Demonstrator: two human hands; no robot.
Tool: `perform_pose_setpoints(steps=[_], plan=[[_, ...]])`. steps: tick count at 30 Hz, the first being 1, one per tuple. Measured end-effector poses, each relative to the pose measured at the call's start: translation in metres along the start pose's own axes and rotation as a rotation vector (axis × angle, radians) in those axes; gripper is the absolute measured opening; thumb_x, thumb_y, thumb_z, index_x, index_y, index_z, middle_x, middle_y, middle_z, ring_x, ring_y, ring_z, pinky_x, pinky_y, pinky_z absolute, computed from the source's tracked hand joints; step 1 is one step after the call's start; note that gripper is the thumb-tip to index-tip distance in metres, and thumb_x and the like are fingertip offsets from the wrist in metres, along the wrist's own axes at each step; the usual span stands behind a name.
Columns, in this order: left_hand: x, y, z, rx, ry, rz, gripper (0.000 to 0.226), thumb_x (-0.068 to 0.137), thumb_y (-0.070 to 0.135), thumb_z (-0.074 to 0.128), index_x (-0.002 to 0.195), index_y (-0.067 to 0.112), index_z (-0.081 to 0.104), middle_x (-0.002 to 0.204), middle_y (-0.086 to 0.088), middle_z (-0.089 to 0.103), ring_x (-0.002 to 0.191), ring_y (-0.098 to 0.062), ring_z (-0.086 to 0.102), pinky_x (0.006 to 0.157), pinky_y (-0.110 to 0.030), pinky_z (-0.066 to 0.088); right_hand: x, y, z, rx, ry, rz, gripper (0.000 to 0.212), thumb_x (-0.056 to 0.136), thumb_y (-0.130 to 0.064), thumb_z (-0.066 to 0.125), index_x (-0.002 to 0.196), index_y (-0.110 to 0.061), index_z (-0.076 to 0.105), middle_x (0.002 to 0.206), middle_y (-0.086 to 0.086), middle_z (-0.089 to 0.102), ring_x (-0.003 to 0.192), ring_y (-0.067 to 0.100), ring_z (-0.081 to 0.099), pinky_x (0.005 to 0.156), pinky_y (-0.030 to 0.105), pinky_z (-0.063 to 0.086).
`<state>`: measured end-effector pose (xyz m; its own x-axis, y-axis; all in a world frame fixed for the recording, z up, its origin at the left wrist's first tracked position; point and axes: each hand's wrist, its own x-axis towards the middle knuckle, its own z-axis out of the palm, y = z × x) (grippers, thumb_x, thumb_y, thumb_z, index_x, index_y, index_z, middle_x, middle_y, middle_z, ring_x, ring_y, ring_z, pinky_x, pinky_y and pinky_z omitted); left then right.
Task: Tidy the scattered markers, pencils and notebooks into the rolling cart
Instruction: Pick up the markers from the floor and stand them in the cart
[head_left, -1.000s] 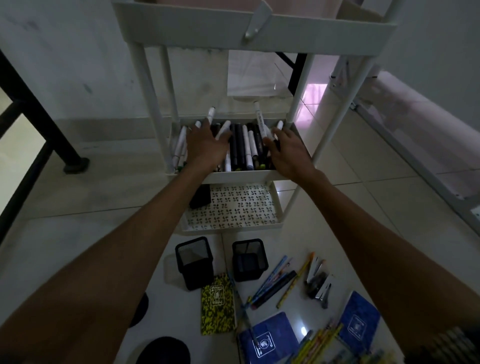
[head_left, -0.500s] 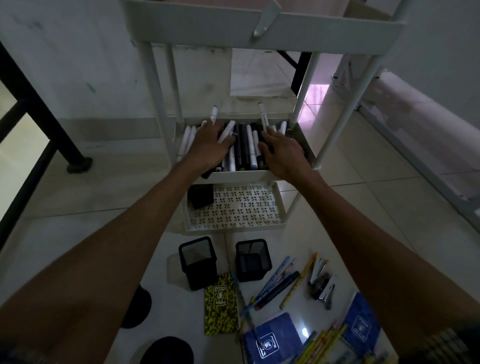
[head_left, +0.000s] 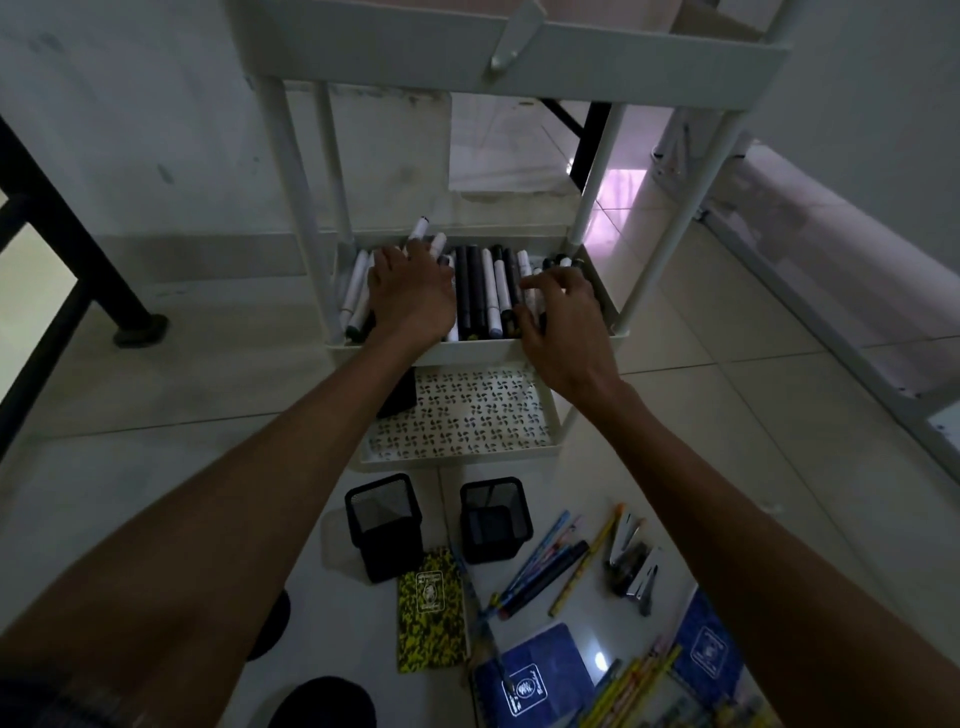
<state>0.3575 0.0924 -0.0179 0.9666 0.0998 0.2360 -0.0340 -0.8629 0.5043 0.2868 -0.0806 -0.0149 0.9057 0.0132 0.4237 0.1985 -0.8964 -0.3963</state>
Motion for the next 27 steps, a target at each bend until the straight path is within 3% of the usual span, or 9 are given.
perform_pose_setpoints(steps=[2, 5, 11, 15, 19, 22, 27], plan=[[0.004, 0.006, 0.003, -0.019, 0.022, -0.052, 0.051, 0.100, 0.039, 0.038, 0.144, 0.015, 0.035, 0.147, -0.016, 0.038, 0.136, -0.033, 0.032, 0.114, -0.043, 0.024, 0.000, -0.001, 0.004, -0.020, -0.034, 0.036, 0.039, 0.098, -0.034, 0.049, 0.131, -0.015, 0.055, 0.141, 0.012, 0.045, 0.130, 0.027, 0.043, 0.109, 0.043, 0.039], [0.006, 0.010, 0.004, -0.012, -0.007, -0.074, 0.052, 0.101, 0.040, 0.033, 0.147, 0.017, 0.031, 0.156, -0.015, 0.024, 0.142, -0.034, 0.025, 0.116, -0.046, 0.024, 0.001, -0.003, 0.006, -0.059, -0.051, 0.066, 0.044, 0.099, -0.038, 0.045, 0.136, -0.016, 0.052, 0.147, 0.012, 0.043, 0.136, 0.028, 0.040, 0.114, 0.045, 0.033], [-0.002, -0.012, 0.001, 0.053, -0.119, 0.076, 0.060, 0.100, 0.043, 0.022, 0.154, 0.017, 0.016, 0.163, -0.004, 0.009, 0.148, -0.027, 0.010, 0.122, -0.040, 0.008, -0.001, -0.004, 0.004, -0.097, -0.108, 0.049, 0.051, 0.102, -0.045, 0.034, 0.146, -0.019, 0.040, 0.157, 0.011, 0.030, 0.145, 0.028, 0.028, 0.118, 0.043, 0.017], [-0.007, -0.010, -0.006, 0.145, -0.141, 0.027, 0.056, 0.102, 0.031, 0.025, 0.153, 0.012, 0.016, 0.160, -0.018, 0.011, 0.147, -0.034, 0.011, 0.121, -0.044, 0.008, 0.002, -0.005, 0.005, -0.133, -0.137, 0.072, 0.055, 0.102, -0.049, 0.028, 0.147, -0.017, 0.038, 0.156, 0.012, 0.031, 0.145, 0.027, 0.028, 0.118, 0.044, 0.017], [-0.019, 0.023, -0.021, 0.097, -0.155, -0.128, 0.062, 0.104, 0.039, 0.021, 0.154, 0.005, 0.005, 0.157, -0.029, -0.002, 0.147, -0.040, -0.005, 0.120, -0.048, -0.001, 0.007, -0.003, 0.001, -0.154, -0.280, 0.032, 0.067, 0.100, -0.059, 0.014, 0.152, -0.018, 0.026, 0.161, 0.010, 0.020, 0.150, 0.024, 0.013, 0.120, 0.047, 0.006], [-0.040, 0.033, -0.024, 0.087, -0.048, 0.068, 0.062, 0.103, 0.039, 0.022, 0.154, 0.007, 0.007, 0.158, -0.028, -0.004, 0.147, -0.039, -0.007, 0.121, -0.047, 0.000, -0.005, -0.002, -0.011, -0.008, -0.198, 0.015, 0.062, 0.103, -0.052, 0.017, 0.154, -0.017, 0.023, 0.162, 0.010, 0.015, 0.151, 0.023, 0.007, 0.122, 0.041, 0.005], [-0.088, 0.050, -0.018, -0.021, 0.041, 0.311, 0.059, 0.100, 0.038, 0.034, 0.150, 0.009, 0.027, 0.158, -0.021, 0.018, 0.148, -0.034, 0.009, 0.121, -0.043, 0.012, -0.057, 0.008, -0.032, 0.096, -0.027, -0.083, 0.055, 0.105, -0.043, 0.029, 0.150, -0.012, 0.034, 0.160, 0.010, 0.025, 0.149, 0.021, 0.017, 0.122, 0.039, 0.017]])
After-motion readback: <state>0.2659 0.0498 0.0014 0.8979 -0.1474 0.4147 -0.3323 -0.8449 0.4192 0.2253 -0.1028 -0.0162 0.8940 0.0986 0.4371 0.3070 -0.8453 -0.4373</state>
